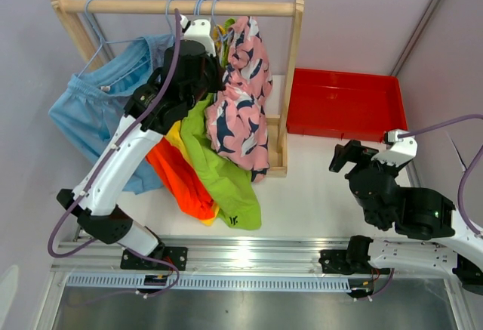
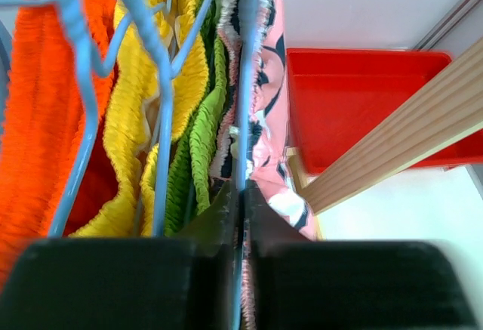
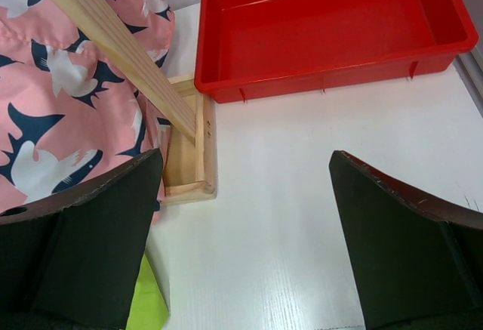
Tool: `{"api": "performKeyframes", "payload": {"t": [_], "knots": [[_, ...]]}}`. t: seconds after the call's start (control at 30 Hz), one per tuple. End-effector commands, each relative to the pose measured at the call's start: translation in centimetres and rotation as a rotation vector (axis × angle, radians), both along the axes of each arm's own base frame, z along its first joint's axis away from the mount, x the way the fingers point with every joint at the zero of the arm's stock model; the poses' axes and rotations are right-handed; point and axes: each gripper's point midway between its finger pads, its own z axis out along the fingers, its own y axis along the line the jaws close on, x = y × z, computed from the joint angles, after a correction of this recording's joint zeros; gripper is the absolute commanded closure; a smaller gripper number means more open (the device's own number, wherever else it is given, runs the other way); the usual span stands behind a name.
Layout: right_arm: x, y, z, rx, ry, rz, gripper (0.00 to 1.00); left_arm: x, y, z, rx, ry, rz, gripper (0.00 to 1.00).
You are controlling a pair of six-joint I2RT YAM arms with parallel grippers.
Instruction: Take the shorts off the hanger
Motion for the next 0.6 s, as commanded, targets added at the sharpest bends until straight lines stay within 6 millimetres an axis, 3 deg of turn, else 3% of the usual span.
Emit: {"api": "performKeyframes", "payload": {"t": [0.0, 0.13, 0.17, 0.2, 0.23, 0.3, 0.33, 0.43, 0.5, 0.53, 0.57], "knots": [[0.1, -0.5, 0.3, 0.037, -0.017, -0.034, 0.01, 0.6, 0.0, -0.1, -0.01, -0.002, 0.012, 0.99], [0.1, -0.6, 0.3, 0.035, -0.019, -0.038, 0.01, 0.3, -0.1, 1.1, 0.003, -0.006, 0.004, 1.0], [0.1, -0.6, 0.3, 0.035, -0.019, -0.038, 0.0, -0.1, 0.2, 3.1, -0.003, -0.046, -0.002, 1.0], [0.1, -0.7, 0.3, 0.033, -0.018, -0.039, 0.0, 0.1, -0.1, 3.2, 0.011, -0.042, -0.009, 1.0], [0.1, -0.7, 0.4, 0.036, -0.02, -0.039, 0.0, -1.2, 0.5, 7.0, -0.029, -0.105, -0.016, 1.0], [0.2, -0.6, 0.5, 0.039, -0.023, -0.038, 0.01, -1.6, 0.3, 7.7, 0.004, -0.114, -0.04, 1.0], [0.2, -0.6, 0.6, 0.041, -0.026, -0.038, 0.0, -2.8, 1.0, 11.0, -0.046, -0.186, -0.048, 1.0], [0.3, -0.2, 0.5, 0.038, -0.028, -0.033, 0.0, -4.4, 1.8, 13.3, -0.074, -0.251, -0.077, 1.0], [0.4, 0.0, 0.5, 0.031, -0.028, -0.029, 0.01, -4.8, 1.4, 13.0, -0.068, -0.257, -0.114, 1.0], [0.4, 0.1, 0.5, 0.029, -0.029, -0.027, 0.0, -6.1, 2.2, 14.0, -0.086, -0.283, -0.132, 1.0], [0.5, 0.2, 0.6, 0.025, -0.029, -0.026, 0.01, -6.4, 2.0, 13.4, -0.08, -0.271, -0.156, 1.0]]}}
